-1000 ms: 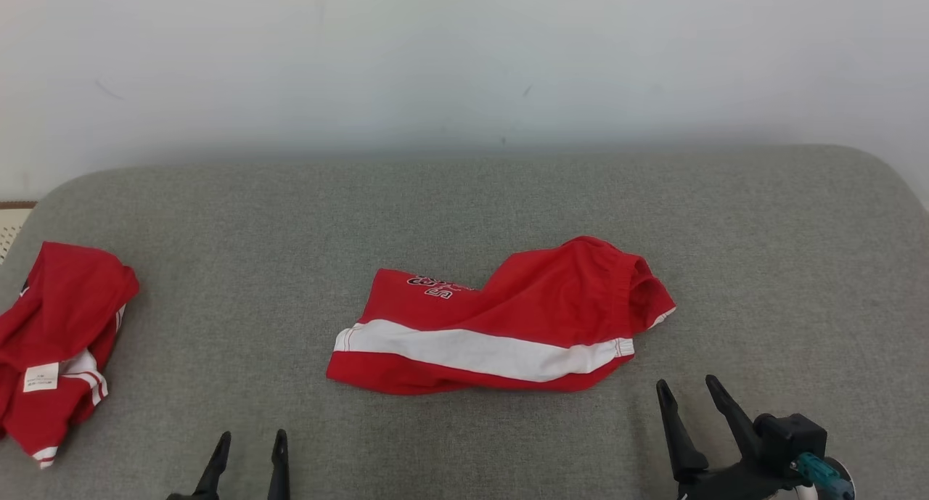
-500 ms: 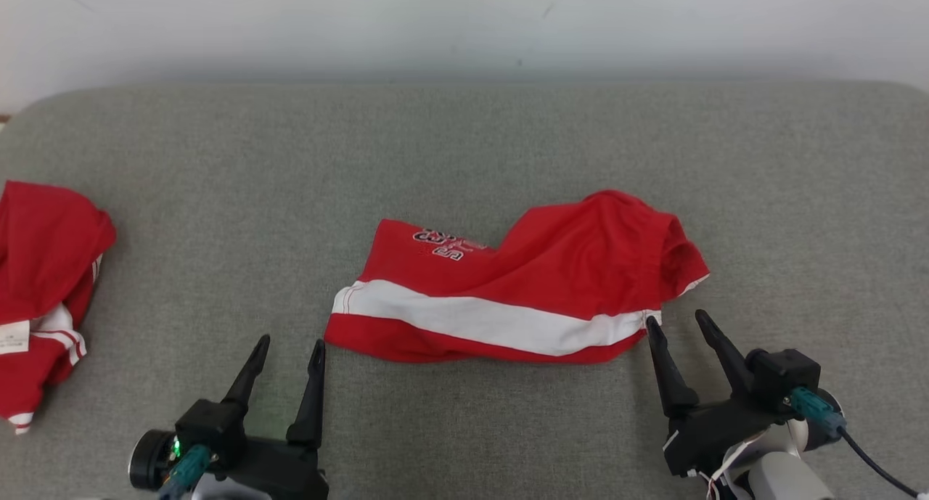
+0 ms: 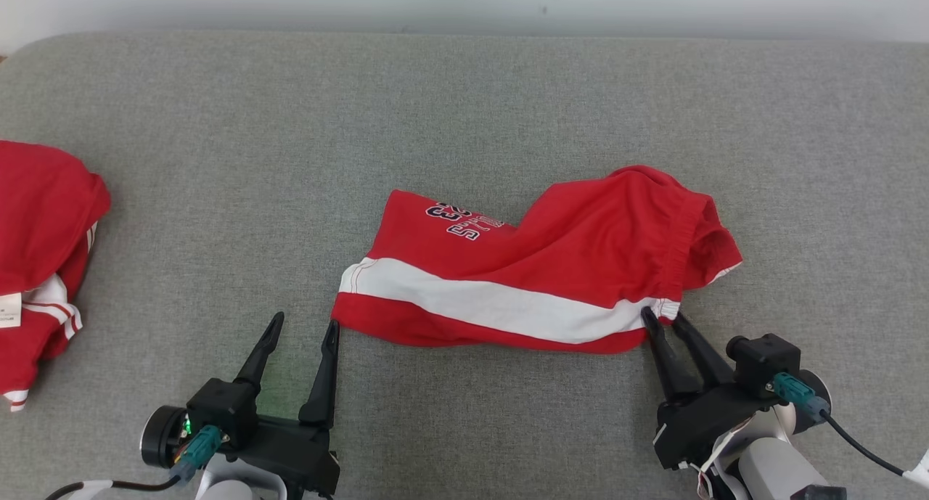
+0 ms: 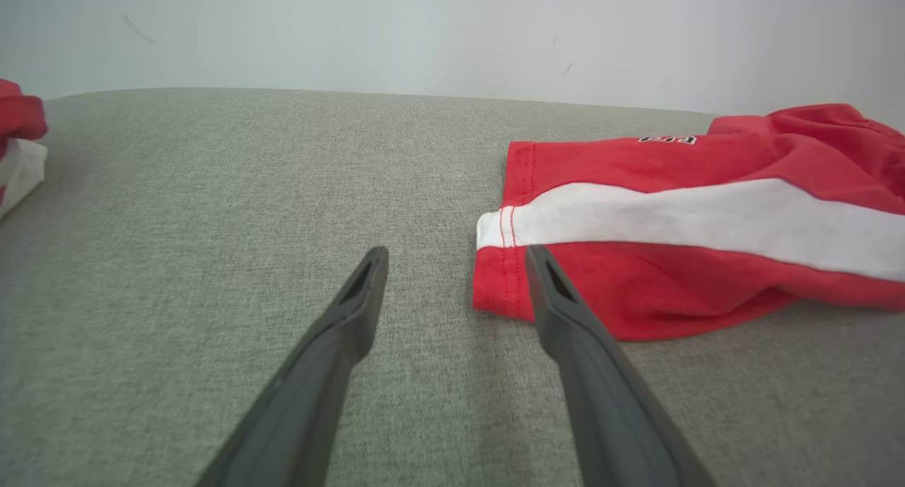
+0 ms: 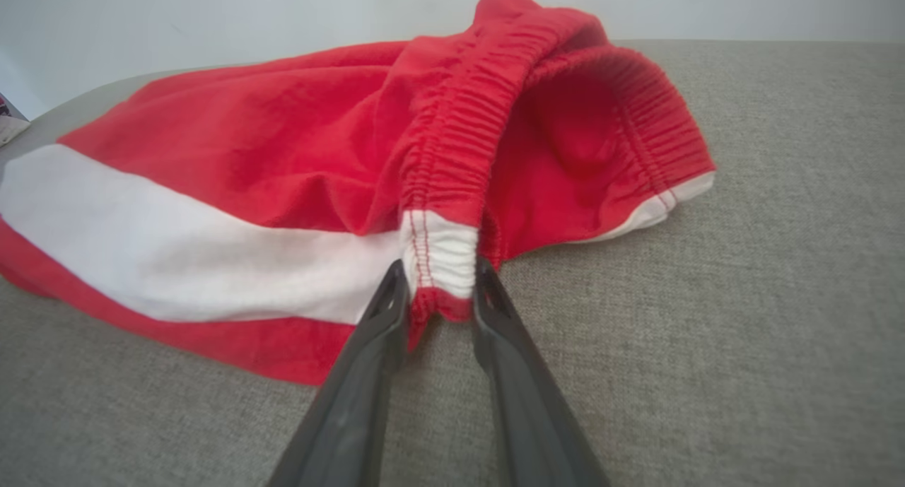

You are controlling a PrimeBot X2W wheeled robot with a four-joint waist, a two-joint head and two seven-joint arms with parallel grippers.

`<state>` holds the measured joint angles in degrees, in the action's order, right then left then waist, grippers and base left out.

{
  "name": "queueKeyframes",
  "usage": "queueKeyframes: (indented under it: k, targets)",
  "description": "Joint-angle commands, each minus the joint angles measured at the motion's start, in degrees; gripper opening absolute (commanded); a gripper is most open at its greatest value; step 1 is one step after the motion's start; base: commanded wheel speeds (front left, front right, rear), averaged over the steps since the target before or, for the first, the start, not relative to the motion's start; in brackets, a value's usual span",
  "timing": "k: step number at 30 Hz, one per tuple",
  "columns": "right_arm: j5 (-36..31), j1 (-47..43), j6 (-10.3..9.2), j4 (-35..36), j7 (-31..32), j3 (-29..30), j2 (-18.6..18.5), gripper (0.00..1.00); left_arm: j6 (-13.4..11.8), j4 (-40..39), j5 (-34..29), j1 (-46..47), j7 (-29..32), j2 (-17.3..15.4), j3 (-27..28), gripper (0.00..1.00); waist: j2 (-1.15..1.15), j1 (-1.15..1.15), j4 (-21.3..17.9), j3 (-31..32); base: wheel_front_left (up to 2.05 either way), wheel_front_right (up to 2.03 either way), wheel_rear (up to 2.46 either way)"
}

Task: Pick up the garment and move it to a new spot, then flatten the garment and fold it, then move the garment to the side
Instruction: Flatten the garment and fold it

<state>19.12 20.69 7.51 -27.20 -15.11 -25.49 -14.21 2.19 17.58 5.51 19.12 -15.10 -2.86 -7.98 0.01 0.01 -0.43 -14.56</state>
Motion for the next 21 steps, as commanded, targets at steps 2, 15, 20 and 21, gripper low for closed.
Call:
queueKeyframes:
  k: [2,15,20,21]
  targets:
    - [0.14,0.03,-0.04,0.2,-0.03,-0.9,-0.58,0.02,0.04,0.14,0.7,0.11,-0.11,-0.05,0.05,1.0,-0.01,-0.01,-0.03,0.26,0.0,0.0,0.0]
    - [1.2,-3.89,-0.04,2.63,-0.03,-2.64,-4.56,0.0,3.87,2.97,5.45,1.76,-0.11,-0.03,-1.04,1.0,-0.01,-0.01,-2.08,1.15,0.0,0.0,0.0]
    - [1.76,-3.88,-0.04,2.54,-0.03,-3.11,-5.01,0.0,4.91,4.93,9.8,2.89,-0.1,-0.04,-2.55,1.0,-0.01,-0.01,-2.94,1.11,0.0,0.0,0.0]
    - [1.72,-3.81,-0.04,2.42,-0.02,-3.24,-4.99,0.0,5.12,5.96,10.56,3.22,-0.1,-0.05,-3.05,1.0,-0.01,-0.01,-3.13,1.1,0.0,0.0,0.0]
